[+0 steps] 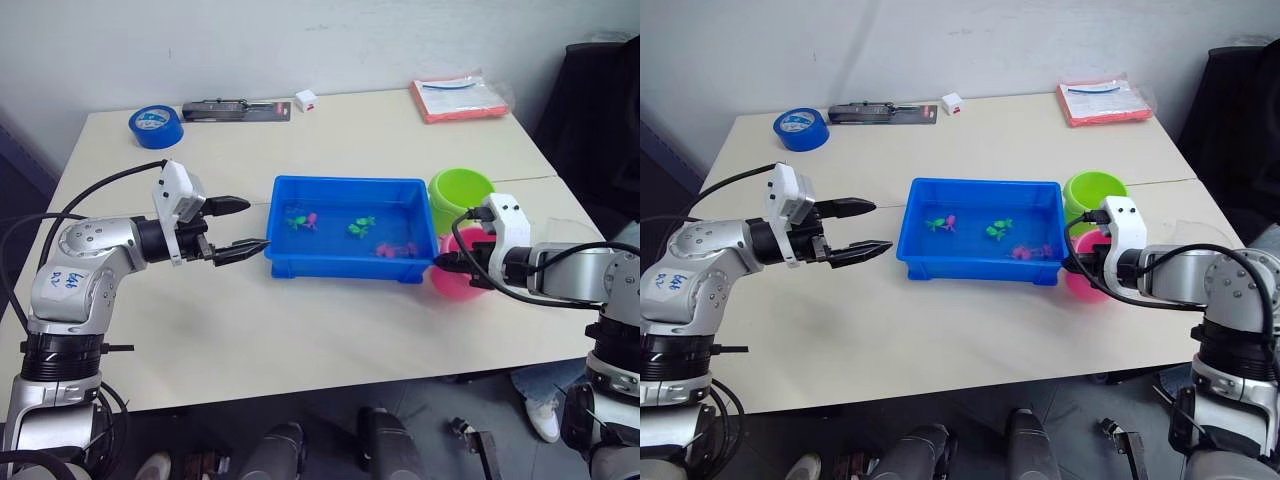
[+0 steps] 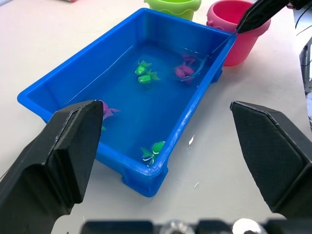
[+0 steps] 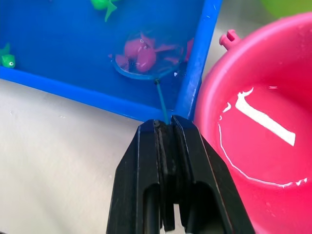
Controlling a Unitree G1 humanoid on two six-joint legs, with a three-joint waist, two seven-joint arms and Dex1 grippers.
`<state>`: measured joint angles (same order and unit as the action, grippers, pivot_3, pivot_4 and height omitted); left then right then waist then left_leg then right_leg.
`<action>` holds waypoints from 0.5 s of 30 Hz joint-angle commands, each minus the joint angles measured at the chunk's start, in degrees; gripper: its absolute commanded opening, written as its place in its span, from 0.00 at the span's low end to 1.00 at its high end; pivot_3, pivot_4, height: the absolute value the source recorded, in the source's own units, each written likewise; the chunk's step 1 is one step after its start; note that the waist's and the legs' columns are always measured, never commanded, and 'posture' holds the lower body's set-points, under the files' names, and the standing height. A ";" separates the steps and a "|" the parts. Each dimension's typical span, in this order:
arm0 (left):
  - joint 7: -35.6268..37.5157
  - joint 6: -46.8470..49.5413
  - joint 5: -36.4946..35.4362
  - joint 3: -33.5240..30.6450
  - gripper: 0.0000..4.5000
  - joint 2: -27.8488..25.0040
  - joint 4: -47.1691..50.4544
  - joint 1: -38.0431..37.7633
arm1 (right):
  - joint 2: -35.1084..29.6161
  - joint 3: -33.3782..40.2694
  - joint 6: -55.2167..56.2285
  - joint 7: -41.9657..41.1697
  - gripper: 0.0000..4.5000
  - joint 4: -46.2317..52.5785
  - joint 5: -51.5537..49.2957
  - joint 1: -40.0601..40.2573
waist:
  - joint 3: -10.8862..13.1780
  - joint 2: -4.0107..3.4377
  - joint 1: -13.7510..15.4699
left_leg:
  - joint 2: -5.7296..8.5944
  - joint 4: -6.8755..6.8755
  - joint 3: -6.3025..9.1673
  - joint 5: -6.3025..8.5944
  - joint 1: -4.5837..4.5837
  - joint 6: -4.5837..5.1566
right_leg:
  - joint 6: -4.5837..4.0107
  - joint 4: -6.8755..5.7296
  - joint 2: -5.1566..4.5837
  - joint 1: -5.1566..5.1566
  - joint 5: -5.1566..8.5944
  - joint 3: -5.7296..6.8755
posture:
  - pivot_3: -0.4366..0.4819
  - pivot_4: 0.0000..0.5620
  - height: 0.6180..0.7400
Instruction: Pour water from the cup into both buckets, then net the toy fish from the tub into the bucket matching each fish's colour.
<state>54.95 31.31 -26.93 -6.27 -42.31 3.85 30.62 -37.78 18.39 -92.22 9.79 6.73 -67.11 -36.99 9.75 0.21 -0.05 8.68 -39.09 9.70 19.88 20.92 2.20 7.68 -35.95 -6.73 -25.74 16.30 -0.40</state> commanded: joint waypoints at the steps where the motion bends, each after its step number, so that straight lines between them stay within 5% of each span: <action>1: -0.21 -0.12 -0.89 -1.26 1.00 -0.29 1.95 -0.24 | 0.19 0.82 -0.28 2.86 0.18 -1.06 -5.36 -2.05 | 0.00 0.00 0.01 | 0.00 0.00 0.00 0.00 0.00 0.00 | 0.00 0.00 0.00 0.00 0.00 0.00 | 0.48 0.27 1.00; 15: -0.48 -0.07 -0.90 -1.24 1.00 -0.32 2.27 -0.36 | 2.22 1.61 -0.28 6.87 0.18 -1.97 -13.66 -5.35 | 0.00 0.00 -0.10 | -0.08 -0.01 -0.02 0.00 0.01 -0.01 | -0.02 0.01 0.05 -0.01 -0.02 0.00 | 0.48 0.27 1.00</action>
<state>54.60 31.32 -26.93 -6.28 -42.32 4.11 30.42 -35.27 18.42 -92.22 15.88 4.26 -78.46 -41.47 9.75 0.21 -0.14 8.61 -39.09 9.68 19.89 20.92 2.19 7.66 -35.95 -6.68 -25.75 16.28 -0.40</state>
